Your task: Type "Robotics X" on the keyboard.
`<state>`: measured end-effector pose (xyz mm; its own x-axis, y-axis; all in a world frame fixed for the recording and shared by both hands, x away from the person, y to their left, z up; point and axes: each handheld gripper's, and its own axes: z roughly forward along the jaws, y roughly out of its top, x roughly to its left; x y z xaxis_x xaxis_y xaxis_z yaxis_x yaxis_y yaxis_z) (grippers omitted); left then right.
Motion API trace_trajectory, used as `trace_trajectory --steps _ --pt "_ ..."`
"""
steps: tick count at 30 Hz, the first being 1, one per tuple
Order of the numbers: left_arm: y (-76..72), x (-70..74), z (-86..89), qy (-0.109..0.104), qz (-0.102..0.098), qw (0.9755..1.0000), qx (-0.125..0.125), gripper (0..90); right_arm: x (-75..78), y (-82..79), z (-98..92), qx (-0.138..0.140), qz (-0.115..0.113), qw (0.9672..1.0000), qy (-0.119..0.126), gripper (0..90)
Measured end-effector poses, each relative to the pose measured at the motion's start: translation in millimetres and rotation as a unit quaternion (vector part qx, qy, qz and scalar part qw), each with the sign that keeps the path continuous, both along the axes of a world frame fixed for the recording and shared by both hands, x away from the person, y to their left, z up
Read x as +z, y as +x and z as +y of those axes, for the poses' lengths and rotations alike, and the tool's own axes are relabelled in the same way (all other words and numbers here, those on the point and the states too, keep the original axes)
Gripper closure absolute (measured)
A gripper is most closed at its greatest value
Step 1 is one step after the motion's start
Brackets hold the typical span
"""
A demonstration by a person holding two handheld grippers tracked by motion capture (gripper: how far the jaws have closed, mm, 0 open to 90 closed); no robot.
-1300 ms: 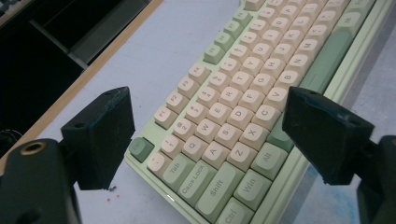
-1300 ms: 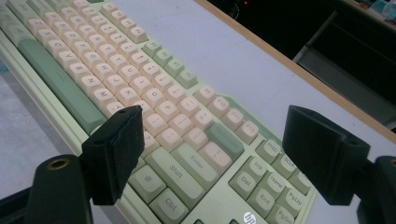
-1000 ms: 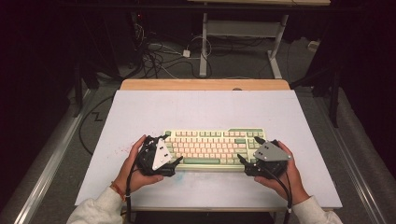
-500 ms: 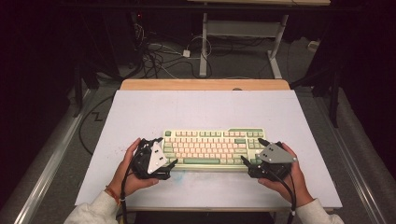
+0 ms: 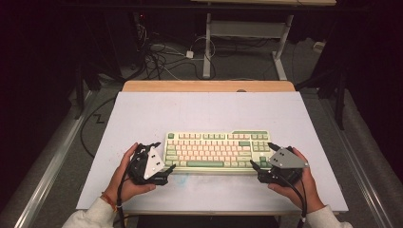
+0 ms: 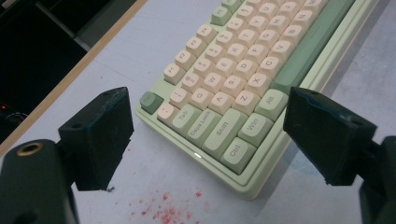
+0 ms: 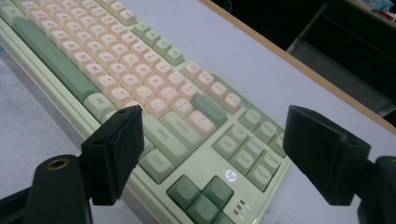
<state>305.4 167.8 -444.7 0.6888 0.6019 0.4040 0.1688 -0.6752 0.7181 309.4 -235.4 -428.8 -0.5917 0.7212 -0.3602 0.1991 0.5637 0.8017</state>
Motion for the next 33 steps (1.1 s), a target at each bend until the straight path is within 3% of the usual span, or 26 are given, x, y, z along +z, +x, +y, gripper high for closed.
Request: trace_trajectory --steps 15,17,33 --pt "-4.7 -6.9 16.2 0.006 0.008 0.9999 0.013 15.1 -2.0 -6.2 -17.0 -0.020 -0.003 0.9998 -0.003 20.9" --pt "-4.7 -7.5 19.8 0.000 0.010 0.9998 0.018 15.1 -1.8 -7.2 -19.9 -0.024 -0.003 0.9997 -0.002 20.9" --pt "-7.9 -19.5 39.6 0.009 0.031 0.9988 0.036 15.1 -9.2 -13.8 -43.2 -0.056 0.002 0.9984 -0.001 20.8"
